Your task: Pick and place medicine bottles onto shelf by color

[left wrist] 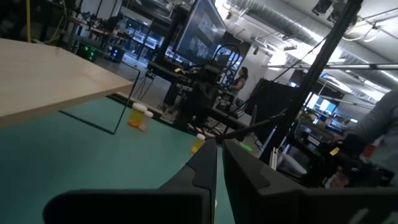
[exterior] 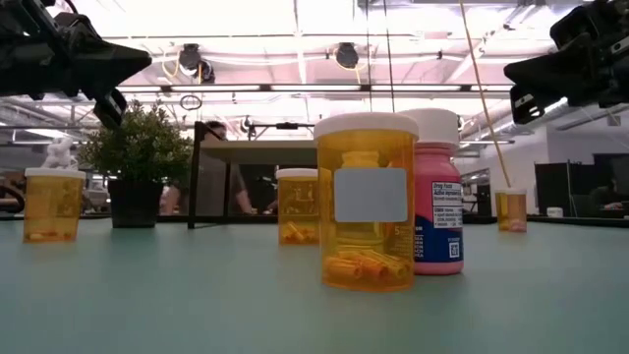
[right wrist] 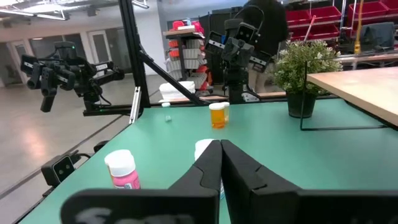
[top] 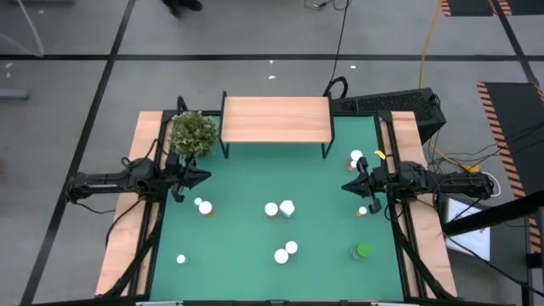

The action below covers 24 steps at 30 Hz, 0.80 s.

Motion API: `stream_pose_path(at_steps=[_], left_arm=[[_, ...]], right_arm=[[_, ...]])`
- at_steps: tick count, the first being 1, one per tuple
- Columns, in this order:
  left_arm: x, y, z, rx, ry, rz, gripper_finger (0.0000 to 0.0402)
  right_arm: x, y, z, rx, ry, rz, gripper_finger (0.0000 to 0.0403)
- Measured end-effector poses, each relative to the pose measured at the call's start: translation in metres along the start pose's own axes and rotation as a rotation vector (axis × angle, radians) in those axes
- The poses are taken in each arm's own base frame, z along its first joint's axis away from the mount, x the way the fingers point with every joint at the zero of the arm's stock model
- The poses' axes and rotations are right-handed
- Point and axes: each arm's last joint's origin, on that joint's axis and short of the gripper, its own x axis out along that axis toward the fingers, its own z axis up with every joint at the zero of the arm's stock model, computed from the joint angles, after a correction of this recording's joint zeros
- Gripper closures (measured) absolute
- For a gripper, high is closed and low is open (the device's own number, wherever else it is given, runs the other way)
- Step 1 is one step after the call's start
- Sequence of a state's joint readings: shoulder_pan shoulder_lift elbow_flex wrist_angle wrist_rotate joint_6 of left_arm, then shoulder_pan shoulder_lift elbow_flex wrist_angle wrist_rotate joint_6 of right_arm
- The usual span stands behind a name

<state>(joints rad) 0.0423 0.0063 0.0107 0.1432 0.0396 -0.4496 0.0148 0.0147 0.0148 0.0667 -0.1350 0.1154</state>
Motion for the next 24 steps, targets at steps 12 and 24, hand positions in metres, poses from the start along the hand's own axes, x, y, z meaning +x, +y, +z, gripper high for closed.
stream_pose_path(at_steps=[12, 24], left_arm=[[0.000, 0.000, 0.000, 0.000, -0.001, 0.000, 0.0371], [0.000, 0.000, 0.001, 0.000, -0.006, -0.003, 0.0371]], right_arm=[[-0.003, 0.001, 0.023, 0.029, -0.249, -0.048, 0.0403], [-0.012, -0.003, 0.044, 0.347, -0.541, -0.166, 0.0403]])
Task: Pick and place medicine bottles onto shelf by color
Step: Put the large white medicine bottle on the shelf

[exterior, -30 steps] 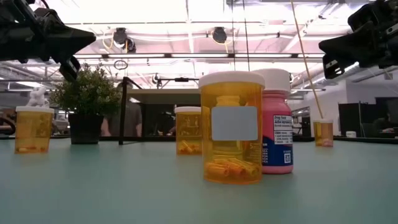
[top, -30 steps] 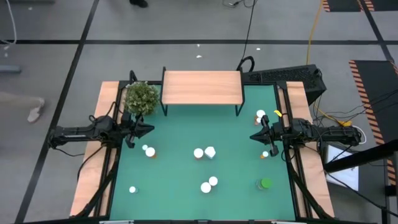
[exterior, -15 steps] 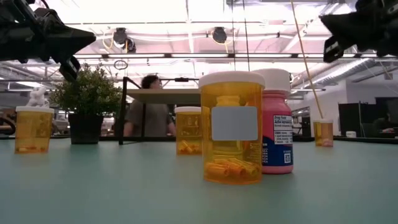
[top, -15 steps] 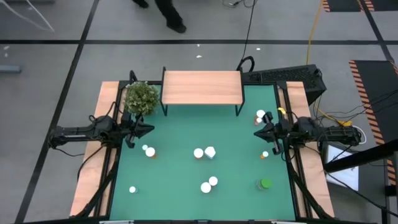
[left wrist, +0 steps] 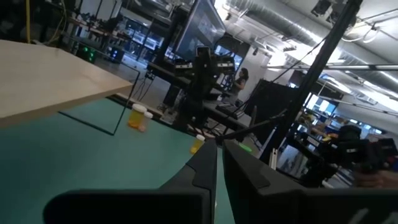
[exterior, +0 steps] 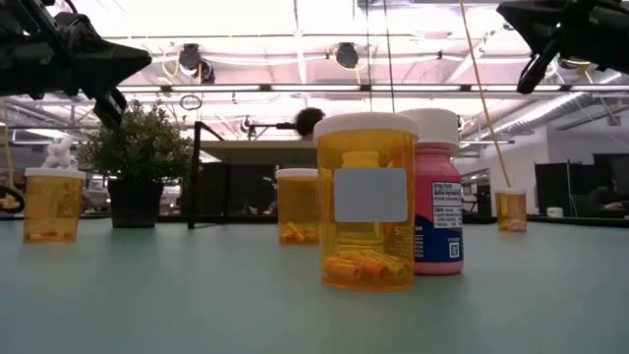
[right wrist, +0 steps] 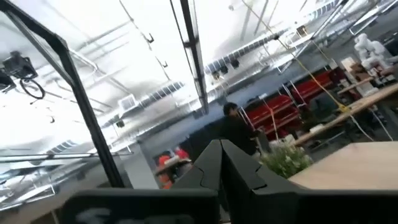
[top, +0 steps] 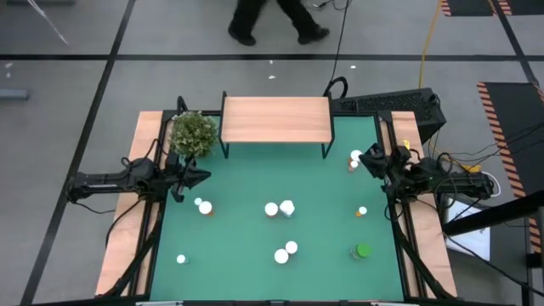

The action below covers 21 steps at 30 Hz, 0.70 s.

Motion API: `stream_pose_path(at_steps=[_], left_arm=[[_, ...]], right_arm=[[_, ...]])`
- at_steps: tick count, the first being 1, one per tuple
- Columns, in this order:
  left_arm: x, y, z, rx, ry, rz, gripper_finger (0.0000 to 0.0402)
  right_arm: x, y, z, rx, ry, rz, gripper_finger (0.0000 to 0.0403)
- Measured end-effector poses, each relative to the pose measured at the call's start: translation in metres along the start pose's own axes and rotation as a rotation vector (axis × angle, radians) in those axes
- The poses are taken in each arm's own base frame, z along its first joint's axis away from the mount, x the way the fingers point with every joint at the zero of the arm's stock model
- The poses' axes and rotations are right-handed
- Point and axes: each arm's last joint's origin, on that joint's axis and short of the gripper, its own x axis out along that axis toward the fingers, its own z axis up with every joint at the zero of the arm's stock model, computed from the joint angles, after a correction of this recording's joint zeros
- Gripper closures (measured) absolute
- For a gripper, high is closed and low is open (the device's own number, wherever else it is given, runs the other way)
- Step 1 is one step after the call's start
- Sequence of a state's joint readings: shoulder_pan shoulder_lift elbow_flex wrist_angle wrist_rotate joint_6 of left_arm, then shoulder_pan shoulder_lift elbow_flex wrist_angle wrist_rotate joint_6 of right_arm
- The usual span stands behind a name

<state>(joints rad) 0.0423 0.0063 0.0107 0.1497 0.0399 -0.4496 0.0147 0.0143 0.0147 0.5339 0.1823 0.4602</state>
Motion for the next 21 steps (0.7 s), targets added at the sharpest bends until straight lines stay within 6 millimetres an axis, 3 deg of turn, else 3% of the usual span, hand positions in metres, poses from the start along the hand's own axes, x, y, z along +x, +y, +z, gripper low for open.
stream_pose_path(at_steps=[16, 21], left_arm=[[-0.002, -0.008, 0.018, -0.048, -0.200, -0.071, 0.0371], [-0.005, -0.001, 0.026, 0.000, -0.367, 0.190, 0.0371]], right_arm=[[-0.001, -0.006, 0.007, -0.020, -0.163, -0.254, 0.0403], [-0.001, -0.006, 0.007, 0.008, -0.165, -0.249, 0.0403]])
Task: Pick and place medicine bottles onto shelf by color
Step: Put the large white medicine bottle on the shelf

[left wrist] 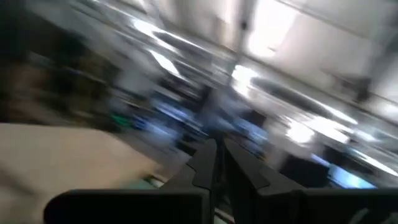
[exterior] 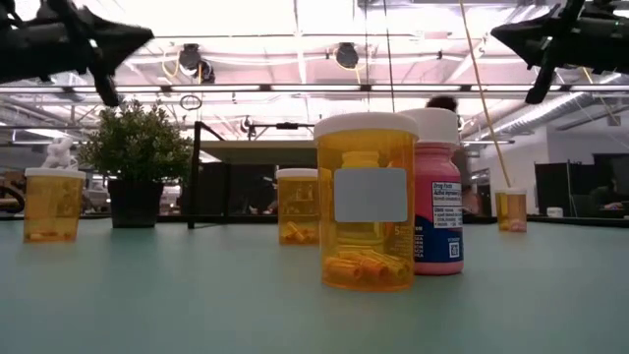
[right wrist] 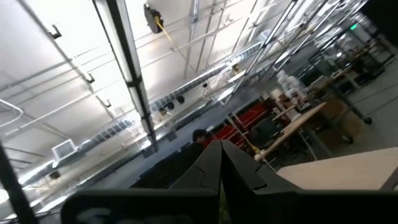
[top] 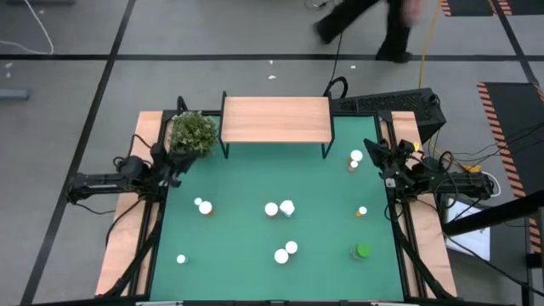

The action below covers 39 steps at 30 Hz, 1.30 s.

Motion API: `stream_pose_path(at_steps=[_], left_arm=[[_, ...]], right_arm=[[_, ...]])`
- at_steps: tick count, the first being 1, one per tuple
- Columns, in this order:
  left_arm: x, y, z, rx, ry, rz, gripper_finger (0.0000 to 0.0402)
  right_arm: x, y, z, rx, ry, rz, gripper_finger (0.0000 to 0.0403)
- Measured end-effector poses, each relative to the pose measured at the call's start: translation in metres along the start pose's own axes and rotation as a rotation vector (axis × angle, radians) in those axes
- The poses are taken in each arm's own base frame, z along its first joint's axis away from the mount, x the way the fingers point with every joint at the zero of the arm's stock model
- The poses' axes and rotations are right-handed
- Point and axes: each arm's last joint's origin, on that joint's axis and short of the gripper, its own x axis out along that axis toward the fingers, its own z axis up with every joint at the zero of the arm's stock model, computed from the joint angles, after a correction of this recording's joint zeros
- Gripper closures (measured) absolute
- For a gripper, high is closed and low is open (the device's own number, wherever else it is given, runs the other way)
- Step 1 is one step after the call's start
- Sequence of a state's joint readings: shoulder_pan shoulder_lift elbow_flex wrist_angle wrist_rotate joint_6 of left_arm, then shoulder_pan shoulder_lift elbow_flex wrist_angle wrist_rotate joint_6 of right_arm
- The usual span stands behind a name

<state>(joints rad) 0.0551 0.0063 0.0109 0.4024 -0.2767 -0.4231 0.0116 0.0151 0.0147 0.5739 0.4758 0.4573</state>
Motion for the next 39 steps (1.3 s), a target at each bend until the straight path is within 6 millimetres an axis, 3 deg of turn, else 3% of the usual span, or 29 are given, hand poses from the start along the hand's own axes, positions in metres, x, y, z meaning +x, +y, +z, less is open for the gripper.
stream_pose_path(at_steps=[4, 8, 12, 15, 19, 25, 29, 33, 37, 39], left_arm=[[0.000, 0.004, 0.004, -0.071, -0.089, 0.138, 0.0371], [0.000, 0.005, 0.006, -0.088, -0.116, 0.158, 0.0371], [-0.002, 0.008, 0.015, -0.087, -0.252, 0.275, 0.0371], [-0.001, 0.008, 0.017, -0.166, -0.293, 0.258, 0.0371], [0.006, 0.007, 0.011, -0.264, -0.173, 0.150, 0.0371], [0.019, 0.006, 0.006, -0.262, -0.079, 0.200, 0.0371], [0.030, 0.000, 0.015, -0.200, -0.046, 0.190, 0.0371], [0.042, -0.009, 0.029, -0.101, 0.021, 0.166, 0.0371], [0.050, -0.016, 0.042, 0.017, 0.133, 0.207, 0.0371], [0.054, -0.018, 0.048, 0.066, 0.190, 0.245, 0.0371]], right_arm=[[0.000, -0.001, -0.003, 0.022, 0.031, -0.008, 0.0403], [0.001, -0.005, -0.007, 0.022, 0.070, -0.030, 0.0403], [0.001, -0.015, -0.026, 0.017, 0.317, -0.063, 0.0403], [0.008, -0.010, -0.020, 0.010, 0.395, -0.129, 0.0403], [0.026, 0.001, -0.009, -0.061, 0.502, -0.172, 0.0403], [0.080, 0.027, 0.012, -0.169, 0.677, -0.297, 0.0403], [0.112, 0.043, 0.026, -0.235, 0.880, -0.431, 0.0403], [0.129, 0.059, 0.047, -0.281, 1.071, -0.536, 0.0403], [0.142, 0.075, 0.065, -0.354, 1.133, -0.495, 0.0403], [0.149, 0.077, 0.064, -0.336, 1.140, -0.458, 0.0403]])
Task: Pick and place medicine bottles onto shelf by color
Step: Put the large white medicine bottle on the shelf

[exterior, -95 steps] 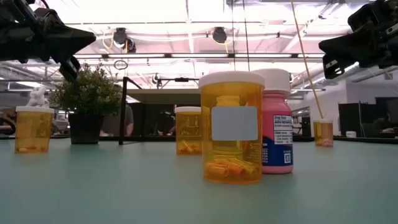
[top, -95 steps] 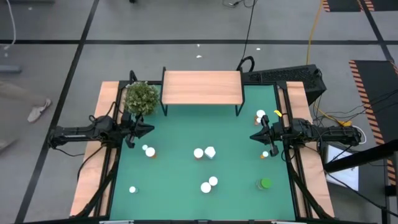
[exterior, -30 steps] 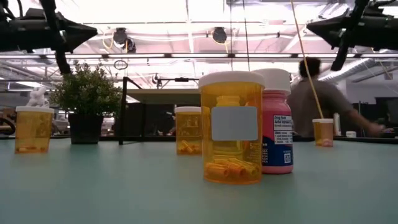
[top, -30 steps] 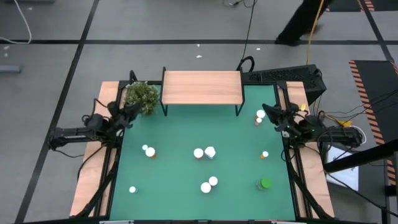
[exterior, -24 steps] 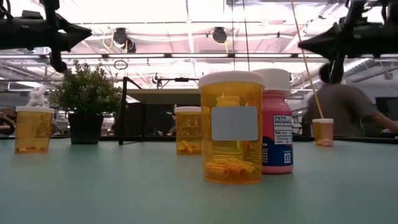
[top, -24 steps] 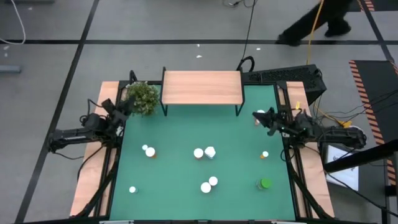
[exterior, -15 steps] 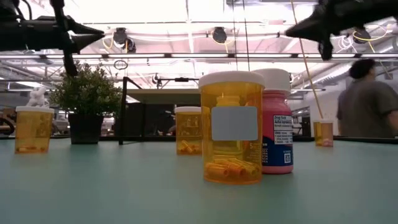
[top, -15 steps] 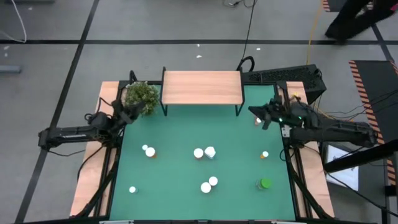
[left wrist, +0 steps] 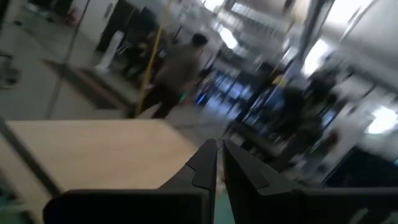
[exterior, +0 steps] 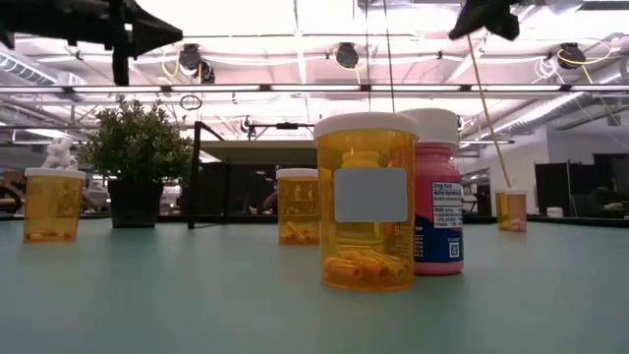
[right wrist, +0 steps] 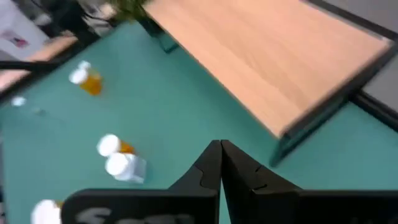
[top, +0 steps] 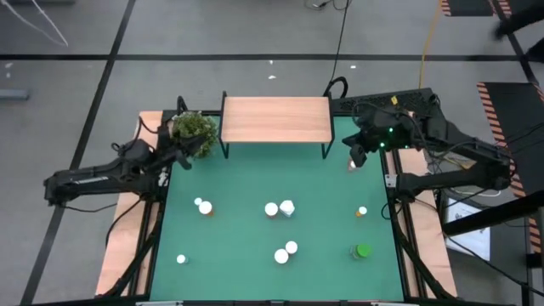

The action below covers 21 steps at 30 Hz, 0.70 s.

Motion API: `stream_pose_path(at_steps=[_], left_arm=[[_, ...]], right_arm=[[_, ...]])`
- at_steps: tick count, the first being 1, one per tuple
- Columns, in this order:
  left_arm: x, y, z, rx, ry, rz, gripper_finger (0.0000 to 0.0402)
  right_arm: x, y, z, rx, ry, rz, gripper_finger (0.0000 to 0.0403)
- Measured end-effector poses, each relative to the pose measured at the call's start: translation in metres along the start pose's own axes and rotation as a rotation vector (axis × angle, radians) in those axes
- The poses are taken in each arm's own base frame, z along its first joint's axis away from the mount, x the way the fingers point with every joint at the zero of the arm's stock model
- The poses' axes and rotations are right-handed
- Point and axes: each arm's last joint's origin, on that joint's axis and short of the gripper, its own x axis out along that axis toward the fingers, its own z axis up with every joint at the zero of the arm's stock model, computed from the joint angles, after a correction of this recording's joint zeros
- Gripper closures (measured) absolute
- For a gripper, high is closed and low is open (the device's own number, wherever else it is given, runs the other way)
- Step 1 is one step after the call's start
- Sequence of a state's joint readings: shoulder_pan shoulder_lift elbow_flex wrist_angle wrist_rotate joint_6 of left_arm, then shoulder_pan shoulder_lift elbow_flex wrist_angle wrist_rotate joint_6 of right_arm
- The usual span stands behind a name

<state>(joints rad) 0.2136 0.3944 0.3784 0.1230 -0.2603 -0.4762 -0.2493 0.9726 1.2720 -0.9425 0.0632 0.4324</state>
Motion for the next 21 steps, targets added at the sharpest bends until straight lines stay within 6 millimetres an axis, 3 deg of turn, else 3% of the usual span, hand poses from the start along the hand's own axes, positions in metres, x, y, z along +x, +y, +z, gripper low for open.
stream_pose_path(at_steps=[5, 9, 13, 16, 21], left_arm=[[0.008, -0.003, 0.014, 0.109, 0.104, 0.093, 0.0371], [0.017, -0.003, 0.014, 0.122, 0.144, 0.136, 0.0370], [0.024, 0.000, 0.004, 0.117, 0.208, 0.138, 0.0370], [0.027, 0.004, -0.006, 0.116, 0.283, 0.162, 0.0366], [0.029, 0.009, -0.017, 0.045, 0.378, 0.222, 0.0325]], right_arm=[[0.045, 0.018, 0.004, -0.035, 0.150, 0.134, 0.0394], [0.080, 0.039, 0.005, -0.113, 0.178, 0.215, 0.0357], [0.113, 0.059, -0.001, -0.121, 0.218, 0.255, 0.0300], [0.132, 0.070, -0.009, -0.070, 0.232, 0.169, 0.0261], [0.153, 0.092, -0.027, -0.043, 0.283, 0.156, 0.0227]])
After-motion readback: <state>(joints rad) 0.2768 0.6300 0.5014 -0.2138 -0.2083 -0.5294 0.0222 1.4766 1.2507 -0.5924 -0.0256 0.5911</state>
